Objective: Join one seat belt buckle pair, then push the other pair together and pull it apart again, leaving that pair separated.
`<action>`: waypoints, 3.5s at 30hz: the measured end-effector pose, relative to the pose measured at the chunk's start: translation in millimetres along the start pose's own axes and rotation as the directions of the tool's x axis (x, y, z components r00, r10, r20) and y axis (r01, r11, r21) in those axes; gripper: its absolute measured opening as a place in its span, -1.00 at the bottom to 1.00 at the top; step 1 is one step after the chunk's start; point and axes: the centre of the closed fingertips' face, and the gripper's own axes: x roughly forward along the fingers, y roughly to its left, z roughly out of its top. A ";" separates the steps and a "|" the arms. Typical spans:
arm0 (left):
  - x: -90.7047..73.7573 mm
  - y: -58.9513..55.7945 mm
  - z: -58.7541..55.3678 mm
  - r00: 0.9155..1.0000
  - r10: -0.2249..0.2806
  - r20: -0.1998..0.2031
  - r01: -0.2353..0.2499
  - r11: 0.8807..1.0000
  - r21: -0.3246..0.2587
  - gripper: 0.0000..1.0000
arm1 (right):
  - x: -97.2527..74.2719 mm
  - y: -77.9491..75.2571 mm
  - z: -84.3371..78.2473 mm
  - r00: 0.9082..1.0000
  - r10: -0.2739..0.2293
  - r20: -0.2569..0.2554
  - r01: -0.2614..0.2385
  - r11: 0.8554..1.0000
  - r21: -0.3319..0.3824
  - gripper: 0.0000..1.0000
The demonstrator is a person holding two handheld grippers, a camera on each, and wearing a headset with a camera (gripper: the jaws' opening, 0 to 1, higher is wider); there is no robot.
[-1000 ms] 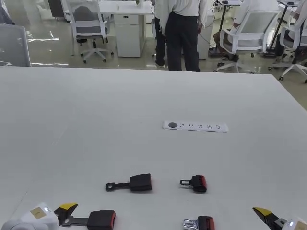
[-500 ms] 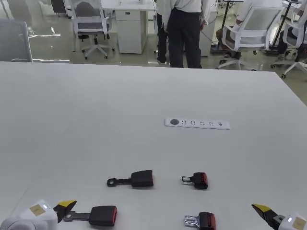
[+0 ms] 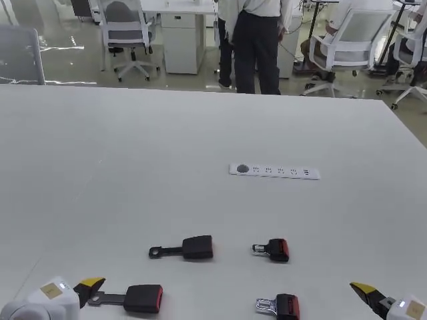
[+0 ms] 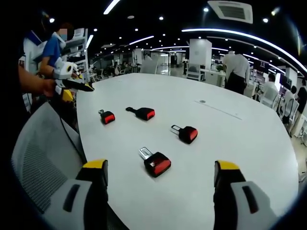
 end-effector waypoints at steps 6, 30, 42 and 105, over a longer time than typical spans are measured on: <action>-1.4 2.9 -2.4 1.000 0.005 -0.001 -0.005 1.000 -0.002 1.00 | 1.2 2.1 -1.1 1.000 0.008 -0.007 -0.008 1.000 -0.003 0.86; -7.7 2.8 -3.6 1.000 0.017 -0.014 -0.017 1.000 -0.004 1.00 | 8.8 8.8 -2.1 0.999 0.038 -0.025 -0.038 0.999 -0.012 0.84; -2.7 11.4 -8.3 1.000 0.009 -0.030 -0.009 1.000 0.003 1.00 | 13.1 8.7 -2.5 0.998 0.043 -0.037 -0.044 0.999 -0.020 0.83; 68.0 59.8 -48.8 0.963 -0.154 -0.222 0.190 0.970 0.149 0.59 | 84.2 10.7 -23.0 0.939 0.228 -0.257 -0.254 0.964 -0.072 0.50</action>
